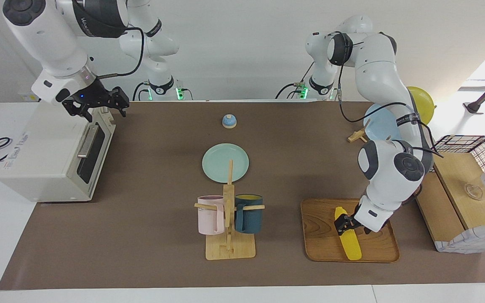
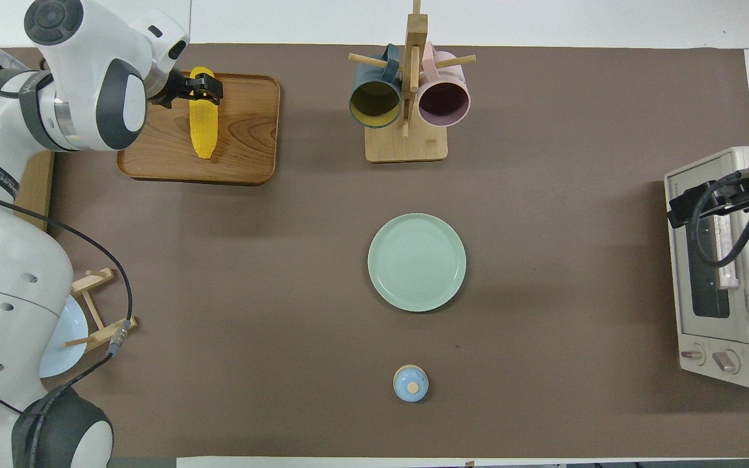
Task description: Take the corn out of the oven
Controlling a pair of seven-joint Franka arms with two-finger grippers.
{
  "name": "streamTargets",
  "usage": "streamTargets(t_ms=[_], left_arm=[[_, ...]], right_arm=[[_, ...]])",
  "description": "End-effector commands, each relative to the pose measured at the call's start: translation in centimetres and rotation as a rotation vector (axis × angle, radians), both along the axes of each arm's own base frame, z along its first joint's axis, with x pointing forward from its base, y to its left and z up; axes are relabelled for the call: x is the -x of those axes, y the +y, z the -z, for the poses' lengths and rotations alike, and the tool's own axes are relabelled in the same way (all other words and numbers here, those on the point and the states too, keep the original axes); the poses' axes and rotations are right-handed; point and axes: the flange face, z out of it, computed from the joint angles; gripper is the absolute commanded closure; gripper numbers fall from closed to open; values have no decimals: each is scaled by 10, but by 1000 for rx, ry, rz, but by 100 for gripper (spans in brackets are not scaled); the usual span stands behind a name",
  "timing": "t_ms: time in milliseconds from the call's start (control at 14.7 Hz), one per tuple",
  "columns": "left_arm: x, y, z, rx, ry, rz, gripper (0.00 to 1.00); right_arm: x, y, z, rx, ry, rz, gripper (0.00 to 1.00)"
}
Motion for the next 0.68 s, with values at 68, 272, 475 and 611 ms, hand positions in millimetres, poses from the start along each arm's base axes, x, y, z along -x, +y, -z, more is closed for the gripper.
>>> streamTargets(t_ms=[68, 272, 475, 611], left_arm=[[26, 30, -61, -28, 51, -30, 0], [53, 48, -121, -60, 62, -41, 0], [82, 59, -171, -97, 94, -42, 0], [103, 64, -201, -97, 122, -41, 0]], right_arm=[[17, -3, 0, -3, 3, 37, 0], [10, -5, -2, -3, -32, 39, 0], [10, -10, -3, -4, -34, 50, 0], [11, -11, -3, -3, -34, 50, 0]])
